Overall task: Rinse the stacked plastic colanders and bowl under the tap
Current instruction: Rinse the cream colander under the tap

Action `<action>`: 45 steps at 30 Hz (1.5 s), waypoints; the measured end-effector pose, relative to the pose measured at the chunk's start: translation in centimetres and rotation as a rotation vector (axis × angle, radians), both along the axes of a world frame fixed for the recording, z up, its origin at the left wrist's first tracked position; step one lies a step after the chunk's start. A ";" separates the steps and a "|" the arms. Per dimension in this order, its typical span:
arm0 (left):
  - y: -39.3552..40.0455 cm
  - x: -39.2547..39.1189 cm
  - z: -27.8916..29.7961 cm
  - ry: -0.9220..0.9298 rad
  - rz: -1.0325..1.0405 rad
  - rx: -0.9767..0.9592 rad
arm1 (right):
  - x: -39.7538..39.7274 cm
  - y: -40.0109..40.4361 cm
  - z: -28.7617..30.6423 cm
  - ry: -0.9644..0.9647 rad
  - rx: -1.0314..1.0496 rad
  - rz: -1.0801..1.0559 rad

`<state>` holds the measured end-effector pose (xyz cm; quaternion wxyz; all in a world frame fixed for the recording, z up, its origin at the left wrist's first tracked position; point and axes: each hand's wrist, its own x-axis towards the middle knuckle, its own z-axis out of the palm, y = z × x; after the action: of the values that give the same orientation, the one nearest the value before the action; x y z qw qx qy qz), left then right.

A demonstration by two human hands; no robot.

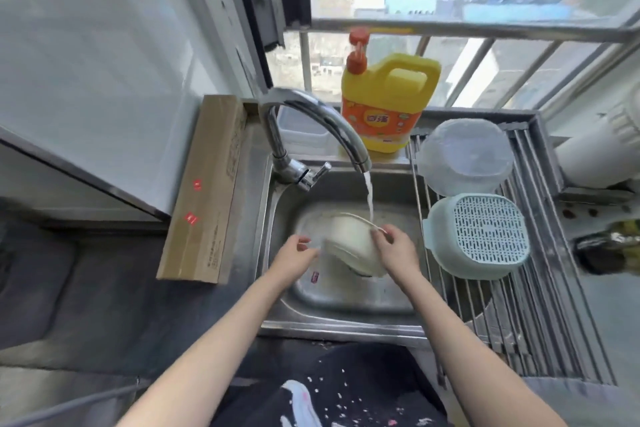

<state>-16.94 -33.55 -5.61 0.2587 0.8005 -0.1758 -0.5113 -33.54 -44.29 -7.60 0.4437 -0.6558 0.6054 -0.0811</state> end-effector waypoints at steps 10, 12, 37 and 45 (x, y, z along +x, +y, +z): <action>-2.2 0.8 4.9 0.415 0.209 -0.184 | -0.2 -3.8 4.7 -0.249 0.747 -0.489; -2.2 1.2 5.4 0.488 0.224 -0.219 | -0.2 -4.0 4.9 -0.280 0.792 -0.525; -5.9 0.0 9.8 0.848 0.878 -0.128 | 1.9 -1.5 8.4 -0.242 -0.143 -0.189; -5.0 -0.6 10.2 0.916 0.930 -0.079 | 3.5 -1.6 9.2 -0.026 -0.182 0.041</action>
<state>-17.55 -38.59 4.61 0.5310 0.4840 0.2981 -0.6284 -30.08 -45.86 1.58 0.3918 -0.7045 0.5761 -0.1351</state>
